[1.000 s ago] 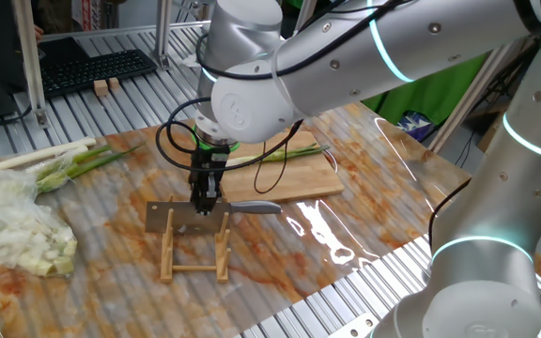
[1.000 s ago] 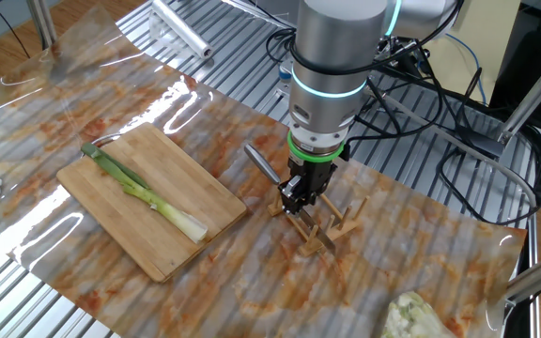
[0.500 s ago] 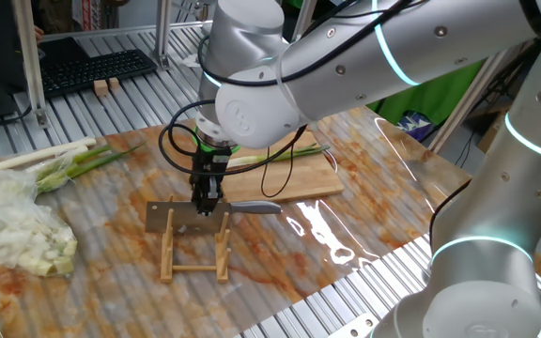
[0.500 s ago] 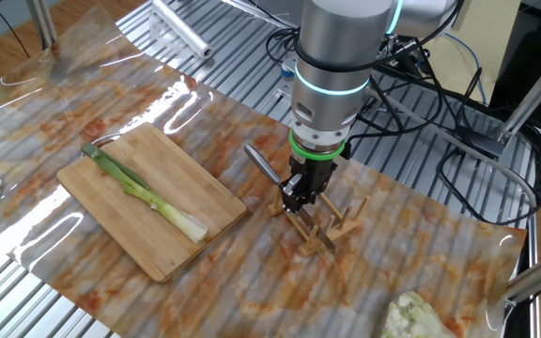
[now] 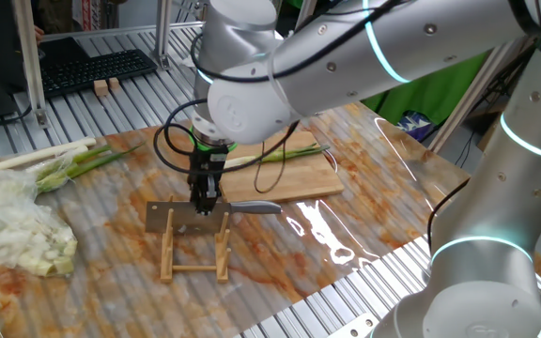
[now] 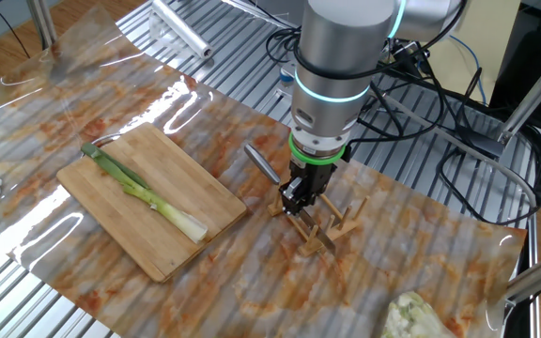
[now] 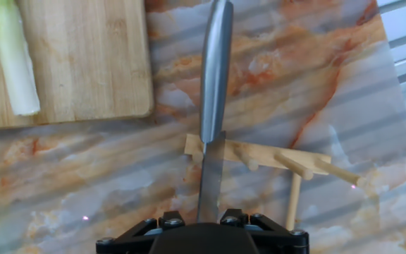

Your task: Chop the scallions

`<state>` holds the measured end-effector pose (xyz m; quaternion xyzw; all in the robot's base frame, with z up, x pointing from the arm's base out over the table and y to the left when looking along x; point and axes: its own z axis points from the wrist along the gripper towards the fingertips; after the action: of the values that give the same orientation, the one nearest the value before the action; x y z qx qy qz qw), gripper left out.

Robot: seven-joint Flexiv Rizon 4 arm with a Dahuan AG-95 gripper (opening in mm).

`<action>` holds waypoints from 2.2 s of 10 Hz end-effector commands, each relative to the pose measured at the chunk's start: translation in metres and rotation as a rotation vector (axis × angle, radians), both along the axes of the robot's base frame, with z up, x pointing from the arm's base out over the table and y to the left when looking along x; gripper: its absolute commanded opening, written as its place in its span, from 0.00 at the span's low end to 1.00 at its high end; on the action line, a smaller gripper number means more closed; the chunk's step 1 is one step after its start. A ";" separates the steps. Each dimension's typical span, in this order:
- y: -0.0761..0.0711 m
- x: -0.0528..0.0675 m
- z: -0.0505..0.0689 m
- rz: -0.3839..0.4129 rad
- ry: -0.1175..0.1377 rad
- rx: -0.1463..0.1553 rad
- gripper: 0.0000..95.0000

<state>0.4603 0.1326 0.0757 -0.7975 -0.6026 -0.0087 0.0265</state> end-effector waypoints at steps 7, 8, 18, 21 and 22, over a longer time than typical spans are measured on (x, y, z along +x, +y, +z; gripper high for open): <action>0.000 -0.001 0.000 0.060 0.023 0.019 0.40; 0.000 -0.001 0.000 0.056 0.021 0.021 0.40; 0.004 0.001 -0.015 0.046 0.021 0.017 0.40; 0.005 0.000 -0.021 0.047 0.019 0.015 0.20; 0.005 0.000 -0.024 0.047 0.017 0.015 0.20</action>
<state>0.4613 0.1375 0.0492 -0.7832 -0.6205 -0.0065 0.0375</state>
